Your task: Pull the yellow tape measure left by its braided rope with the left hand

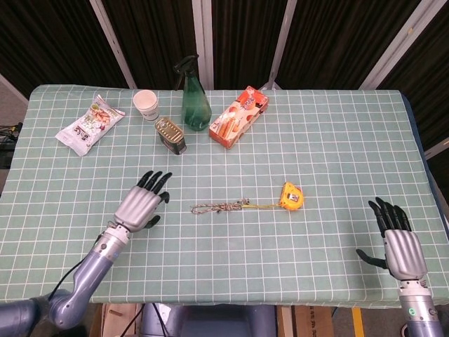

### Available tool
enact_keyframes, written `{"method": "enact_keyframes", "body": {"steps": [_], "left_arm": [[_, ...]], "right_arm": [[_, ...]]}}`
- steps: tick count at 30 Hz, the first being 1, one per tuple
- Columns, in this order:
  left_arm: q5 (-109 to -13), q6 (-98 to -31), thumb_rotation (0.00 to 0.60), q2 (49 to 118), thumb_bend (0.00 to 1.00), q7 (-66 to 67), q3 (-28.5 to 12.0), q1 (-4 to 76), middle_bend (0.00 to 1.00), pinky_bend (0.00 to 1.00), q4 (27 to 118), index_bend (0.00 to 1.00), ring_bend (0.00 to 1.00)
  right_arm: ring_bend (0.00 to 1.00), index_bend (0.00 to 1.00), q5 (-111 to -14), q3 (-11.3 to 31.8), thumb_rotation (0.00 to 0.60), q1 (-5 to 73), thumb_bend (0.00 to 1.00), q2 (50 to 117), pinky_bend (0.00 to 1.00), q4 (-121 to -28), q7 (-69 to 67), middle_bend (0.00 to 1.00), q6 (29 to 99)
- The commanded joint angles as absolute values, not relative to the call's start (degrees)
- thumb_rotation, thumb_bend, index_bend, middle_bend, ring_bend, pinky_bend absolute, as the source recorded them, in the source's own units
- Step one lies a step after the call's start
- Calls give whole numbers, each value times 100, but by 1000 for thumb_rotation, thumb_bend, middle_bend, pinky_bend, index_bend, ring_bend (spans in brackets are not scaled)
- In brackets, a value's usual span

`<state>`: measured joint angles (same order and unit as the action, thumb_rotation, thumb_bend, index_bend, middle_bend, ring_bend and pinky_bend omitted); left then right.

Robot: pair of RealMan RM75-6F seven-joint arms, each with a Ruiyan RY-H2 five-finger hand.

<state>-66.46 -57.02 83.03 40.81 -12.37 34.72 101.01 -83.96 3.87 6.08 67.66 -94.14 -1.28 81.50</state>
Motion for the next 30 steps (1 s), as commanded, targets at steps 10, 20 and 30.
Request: {"method": "enact_keyframes", "body": {"steps": [10, 20, 30], "left_arm": [[-5857, -5443, 600, 9260, 393, 4557, -1343, 4269, 26, 66, 9227, 471, 0], [-5610, -5372, 600, 9775, 431, 4623, -1317, 4659, 31, 66, 8665, 502, 0], [-5473, -5422, 600, 10004, 456, 4620, -1207, 4834, 34, 66, 8399, 525, 0]], "right_arm": [[0, 0, -8256, 407, 600, 621, 167, 6702, 0, -9515, -244, 0, 8030], [0, 0, -8177, 424, 600, 631, 168, 6664, 0, -9561, -326, 0, 7963], [0, 0, -8170, 427, 600, 631, 168, 6623, 0, -9608, -405, 0, 7946]]}}
